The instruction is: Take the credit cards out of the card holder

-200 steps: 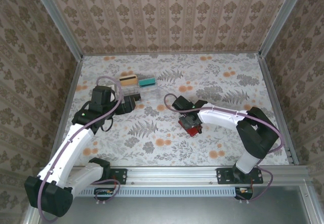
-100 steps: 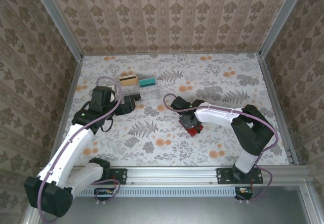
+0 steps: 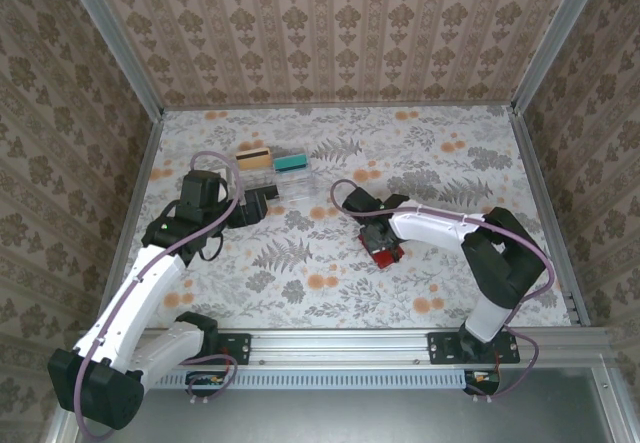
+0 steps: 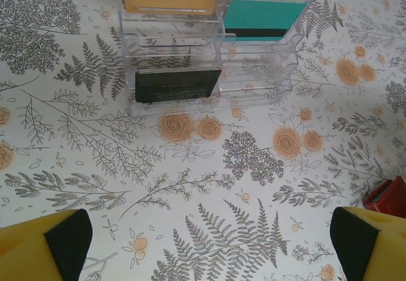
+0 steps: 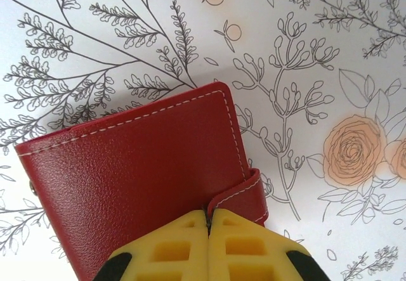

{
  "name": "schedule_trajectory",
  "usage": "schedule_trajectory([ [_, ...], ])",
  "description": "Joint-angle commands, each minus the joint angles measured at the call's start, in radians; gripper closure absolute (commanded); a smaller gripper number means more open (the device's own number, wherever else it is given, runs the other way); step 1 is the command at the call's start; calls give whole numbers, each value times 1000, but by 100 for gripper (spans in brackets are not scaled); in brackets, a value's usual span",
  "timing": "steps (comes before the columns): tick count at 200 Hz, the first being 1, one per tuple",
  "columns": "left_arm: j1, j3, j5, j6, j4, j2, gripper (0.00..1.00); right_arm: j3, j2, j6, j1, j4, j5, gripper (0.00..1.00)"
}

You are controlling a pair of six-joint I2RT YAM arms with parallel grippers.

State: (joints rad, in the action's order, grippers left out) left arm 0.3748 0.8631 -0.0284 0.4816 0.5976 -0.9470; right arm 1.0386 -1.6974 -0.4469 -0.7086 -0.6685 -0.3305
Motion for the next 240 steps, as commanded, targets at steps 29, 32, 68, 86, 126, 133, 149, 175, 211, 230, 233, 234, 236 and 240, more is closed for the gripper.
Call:
schedule_trajectory([
  [29, 23, -9, -141, 118, -68, -43, 17, 58, 72, -153, 4, 24, 262, 100],
  [32, 25, -9, -152, 126, -74, -51, 20, 60, 73, -166, 4, 34, 278, 100],
  [68, 127, -12, -229, 225, -169, -141, 68, 66, 52, -305, 4, 179, 423, 100],
  [86, 196, -9, -241, 272, -231, -203, 86, 74, 27, -349, -2, 230, 452, 100],
  [126, 306, 18, -274, 340, -351, -373, 100, 150, -63, -365, -19, 240, 461, 100],
  [133, 318, 23, -276, 344, -357, -400, 100, 153, -67, -369, -21, 247, 460, 100],
  [149, 329, 31, -286, 352, -381, -453, 100, 159, -79, -374, -22, 257, 463, 100],
  [175, 331, 30, -303, 370, -418, -525, 100, 155, -84, -385, -20, 280, 478, 100],
  [211, 340, 39, -332, 381, -451, -620, 100, 143, -79, -398, -22, 301, 497, 100],
  [230, 344, 39, -306, 380, -418, -658, 100, 125, -60, -399, -20, 322, 504, 100],
  [233, 343, 38, -303, 379, -414, -662, 100, 122, -55, -399, -20, 326, 505, 100],
  [234, 343, 38, -302, 379, -412, -664, 100, 121, -54, -399, -19, 327, 506, 100],
  [236, 343, 37, -299, 379, -408, -667, 100, 118, -51, -399, -19, 330, 508, 100],
  [240, 343, 35, -294, 378, -400, -673, 100, 114, -45, -400, -17, 334, 509, 100],
])
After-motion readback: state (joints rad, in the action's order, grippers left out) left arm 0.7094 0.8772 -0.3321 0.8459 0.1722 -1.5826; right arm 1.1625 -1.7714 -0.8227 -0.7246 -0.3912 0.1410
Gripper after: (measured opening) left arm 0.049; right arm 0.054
